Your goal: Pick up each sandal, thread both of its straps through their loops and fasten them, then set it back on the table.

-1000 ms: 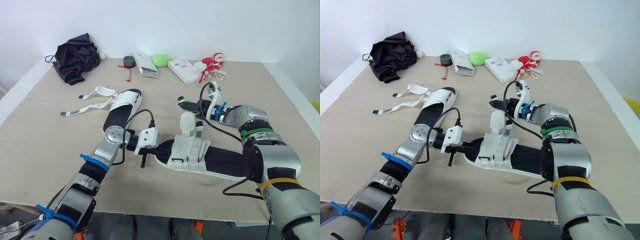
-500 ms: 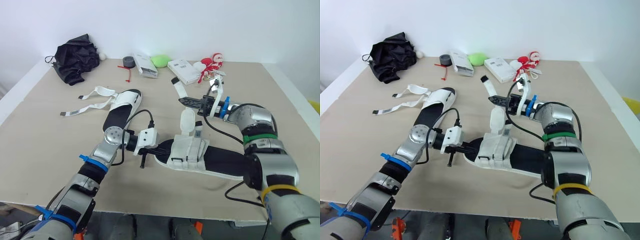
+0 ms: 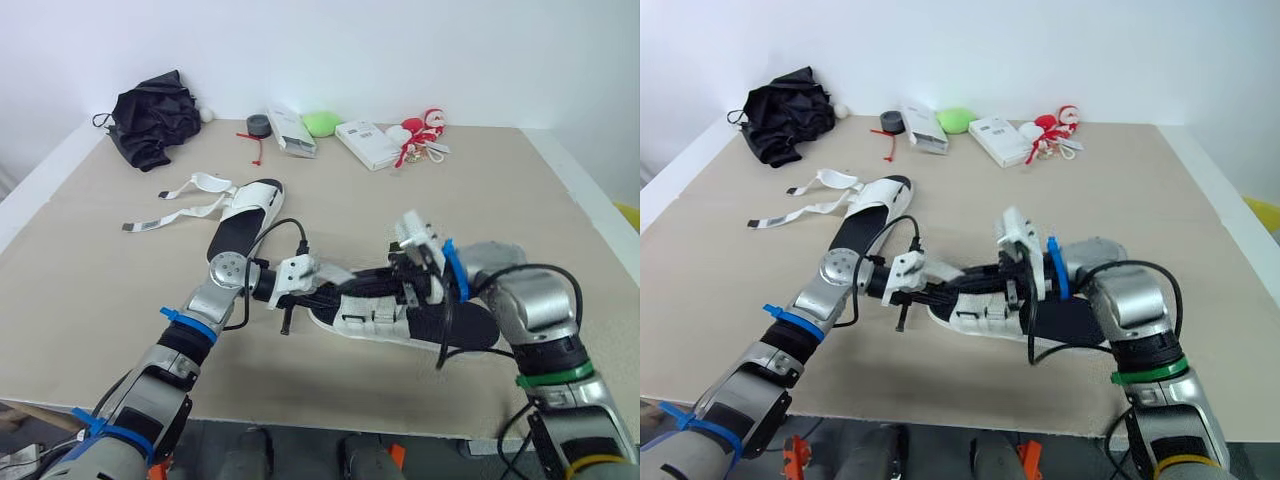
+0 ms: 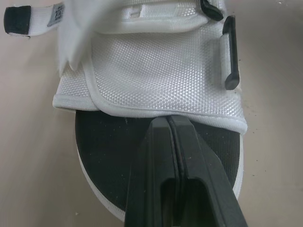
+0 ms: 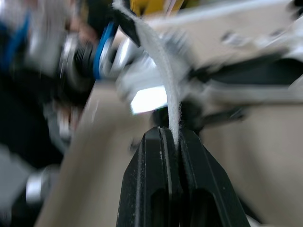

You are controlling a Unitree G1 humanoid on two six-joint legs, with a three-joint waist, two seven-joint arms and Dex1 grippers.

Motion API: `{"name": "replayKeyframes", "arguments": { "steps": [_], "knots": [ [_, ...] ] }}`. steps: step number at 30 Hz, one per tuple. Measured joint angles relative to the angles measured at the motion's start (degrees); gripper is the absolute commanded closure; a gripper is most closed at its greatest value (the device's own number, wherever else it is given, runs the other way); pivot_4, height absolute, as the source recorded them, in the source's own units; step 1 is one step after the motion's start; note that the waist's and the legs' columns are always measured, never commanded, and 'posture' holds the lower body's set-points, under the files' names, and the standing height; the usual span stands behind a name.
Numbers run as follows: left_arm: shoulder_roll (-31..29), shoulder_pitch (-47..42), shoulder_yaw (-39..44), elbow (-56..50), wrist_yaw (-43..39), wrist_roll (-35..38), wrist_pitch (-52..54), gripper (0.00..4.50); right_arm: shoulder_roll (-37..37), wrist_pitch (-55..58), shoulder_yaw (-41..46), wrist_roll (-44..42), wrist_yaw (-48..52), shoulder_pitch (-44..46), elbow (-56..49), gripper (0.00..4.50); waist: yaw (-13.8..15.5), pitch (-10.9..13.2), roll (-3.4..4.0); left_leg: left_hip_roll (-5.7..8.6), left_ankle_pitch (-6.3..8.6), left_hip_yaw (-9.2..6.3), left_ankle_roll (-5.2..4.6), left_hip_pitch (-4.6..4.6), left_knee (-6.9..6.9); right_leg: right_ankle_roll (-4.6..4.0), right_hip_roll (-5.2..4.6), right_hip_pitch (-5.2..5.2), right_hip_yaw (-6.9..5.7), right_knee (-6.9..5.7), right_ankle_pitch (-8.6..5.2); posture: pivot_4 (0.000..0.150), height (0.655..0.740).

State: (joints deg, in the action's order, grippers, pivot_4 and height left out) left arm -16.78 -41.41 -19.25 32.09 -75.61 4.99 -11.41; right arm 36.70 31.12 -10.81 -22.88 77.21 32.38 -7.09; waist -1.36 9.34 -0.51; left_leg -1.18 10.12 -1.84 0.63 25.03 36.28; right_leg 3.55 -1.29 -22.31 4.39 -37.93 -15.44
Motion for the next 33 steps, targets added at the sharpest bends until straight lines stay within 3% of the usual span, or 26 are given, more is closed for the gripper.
{"name": "replayKeyframes", "arguments": {
  "steps": [3, 5, 6, 13, 14, 27, 31, 33],
  "knots": [
    [0.00, -0.24, 0.00, 0.40, -0.11, 0.00, -0.03, 4.50, 1.25, -5.60, -3.00, 4.24, 0.13, -0.56, -0.29, 4.31, -0.01, 0.00, -0.01, -0.01, 0.00, 0.02, 0.00, -0.02, 0.02, -0.01, 0.01, 0.00, 0.01, -0.01, 0.00, 0.150, 0.7380],
    [0.06, -0.36, 0.00, 0.67, -0.11, 0.00, -0.08, 4.50, 1.73, -8.55, -4.15, 6.49, 0.06, -0.21, -0.29, 3.61, -0.01, 0.00, -0.02, -0.01, -0.01, 0.02, 0.01, -0.04, 0.04, -0.02, 0.02, 0.02, 0.01, -0.03, 0.01, 0.150, 0.7380],
    [0.07, -0.41, -0.01, 0.72, -0.12, -0.01, -0.08, 4.50, 1.98, -8.94, -4.48, 6.91, 0.08, -0.12, -0.29, 3.53, -0.01, 0.00, -0.02, -0.01, -0.01, 0.02, 0.01, -0.05, 0.04, -0.02, 0.01, 0.02, 0.01, -0.03, 0.01, 0.150, 0.7380],
    [0.30, -0.79, -0.08, 1.78, -0.20, -0.03, -1.13, 4.50, 7.07, -14.73, -8.68, 10.92, 4.47, 0.03, -1.89, 0.44, 0.10, 0.00, -0.06, -0.02, -0.01, 0.02, 0.02, -0.06, 0.07, -0.04, 0.01, 0.05, 0.01, -0.03, 0.02, 0.150, 0.7380],
    [0.32, -0.83, -0.08, 1.85, -0.20, -0.03, -1.15, 4.50, 7.25, -14.85, -8.68, 10.89, 4.76, 0.04, -1.91, 0.16, 0.10, 0.00, -0.06, -0.02, -0.01, 0.02, 0.02, -0.06, 0.07, -0.05, 0.01, 0.06, 0.01, -0.03, 0.02, 0.150, 0.7380],
    [0.51, -1.43, -0.07, 3.19, -0.78, -0.02, -2.01, 4.50, 12.12, -10.45, -0.99, 2.72, 7.77, 3.62, -2.94, 0.06, 0.11, 0.01, -0.07, -0.03, -0.04, 0.02, 0.06, -0.11, 0.11, -0.09, 0.00, 0.10, 0.01, -0.05, 0.05, 0.150, 0.7380],
    [0.91, -1.73, 0.00, 4.20, -0.78, -0.02, -2.36, 4.50, 12.82, 12.51, 5.80, -11.25, 0.92, 6.85, -10.38, 0.06, 0.21, -0.01, -0.10, -0.04, -0.04, -0.03, 0.06, -0.11, 0.12, -0.33, -0.01, 0.11, 0.00, -0.12, 0.18, 0.150, 0.7380],
    [0.94, -1.73, 0.00, 4.26, -0.78, -0.02, -2.39, 4.50, 13.00, 14.19, 6.29, -11.92, 0.03, 6.93, -11.22, 0.06, 0.22, -0.02, -0.11, -0.04, -0.04, -0.03, 0.06, -0.11, 0.12, -0.33, -0.02, 0.11, -0.01, -0.12, 0.17, 0.150, 0.7380]
  ]
}}
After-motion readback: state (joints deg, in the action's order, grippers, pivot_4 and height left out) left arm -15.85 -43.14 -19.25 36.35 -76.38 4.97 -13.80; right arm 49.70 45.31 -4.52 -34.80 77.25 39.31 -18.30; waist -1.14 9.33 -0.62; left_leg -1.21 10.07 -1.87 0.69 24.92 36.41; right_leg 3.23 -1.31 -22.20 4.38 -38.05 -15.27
